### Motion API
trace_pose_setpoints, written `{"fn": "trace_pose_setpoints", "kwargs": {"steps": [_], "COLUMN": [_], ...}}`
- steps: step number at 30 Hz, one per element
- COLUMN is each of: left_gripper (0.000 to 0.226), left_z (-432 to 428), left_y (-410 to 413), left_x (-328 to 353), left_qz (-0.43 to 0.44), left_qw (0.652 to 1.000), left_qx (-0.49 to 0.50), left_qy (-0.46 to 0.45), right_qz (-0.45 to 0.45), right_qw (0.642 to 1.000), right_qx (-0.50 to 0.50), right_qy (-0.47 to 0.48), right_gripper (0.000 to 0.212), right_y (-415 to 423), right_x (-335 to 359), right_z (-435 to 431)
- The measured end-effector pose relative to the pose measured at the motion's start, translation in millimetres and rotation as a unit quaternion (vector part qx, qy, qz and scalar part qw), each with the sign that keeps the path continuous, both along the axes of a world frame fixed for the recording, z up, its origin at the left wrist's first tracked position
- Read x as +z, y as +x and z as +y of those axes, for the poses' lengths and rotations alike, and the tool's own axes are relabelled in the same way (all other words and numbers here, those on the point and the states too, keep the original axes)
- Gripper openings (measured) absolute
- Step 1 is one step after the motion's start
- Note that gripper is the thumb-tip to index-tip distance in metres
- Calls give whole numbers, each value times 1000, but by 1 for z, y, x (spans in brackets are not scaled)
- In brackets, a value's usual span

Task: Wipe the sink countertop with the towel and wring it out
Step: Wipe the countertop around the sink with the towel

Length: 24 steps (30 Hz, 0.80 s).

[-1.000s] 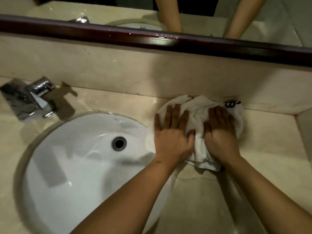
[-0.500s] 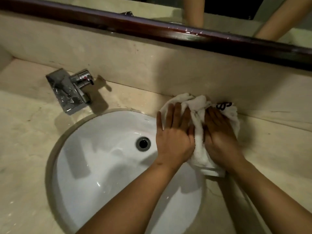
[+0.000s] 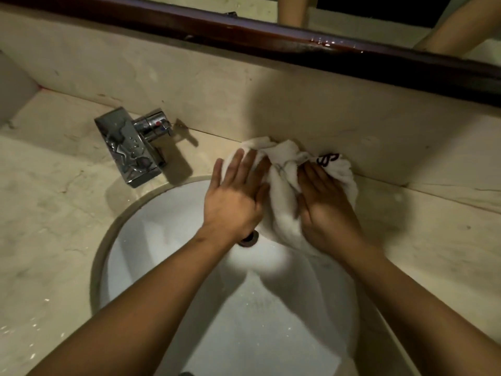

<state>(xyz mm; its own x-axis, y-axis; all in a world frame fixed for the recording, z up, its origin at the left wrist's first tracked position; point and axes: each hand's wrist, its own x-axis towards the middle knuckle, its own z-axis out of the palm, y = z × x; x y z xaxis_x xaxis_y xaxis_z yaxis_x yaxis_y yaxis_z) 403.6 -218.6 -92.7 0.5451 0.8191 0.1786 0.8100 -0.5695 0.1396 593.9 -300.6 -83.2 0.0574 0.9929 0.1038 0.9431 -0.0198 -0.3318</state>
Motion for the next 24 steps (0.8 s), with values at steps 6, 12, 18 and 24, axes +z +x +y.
{"fn": "trace_pose_setpoints", "kwargs": {"steps": [6, 12, 18, 24], "left_gripper": [58, 54, 58, 60], "left_z": [31, 29, 22, -6], "left_y": [-34, -36, -39, 11], "left_x": [13, 18, 25, 27], "left_qz": [3, -7, 18, -12], "left_qw": [998, 998, 996, 997], "left_qx": [15, 27, 62, -10], "left_qy": [-63, -65, -65, -72], "right_qz": [-10, 25, 70, 103], "right_qw": [1000, 999, 993, 992], "right_qx": [-2, 17, 30, -66], "right_qy": [-10, -44, -89, -34], "right_gripper": [58, 53, 43, 72], "right_y": [-42, -44, -48, -10], "right_x": [4, 12, 36, 36], "right_z": [34, 43, 48, -1]}}
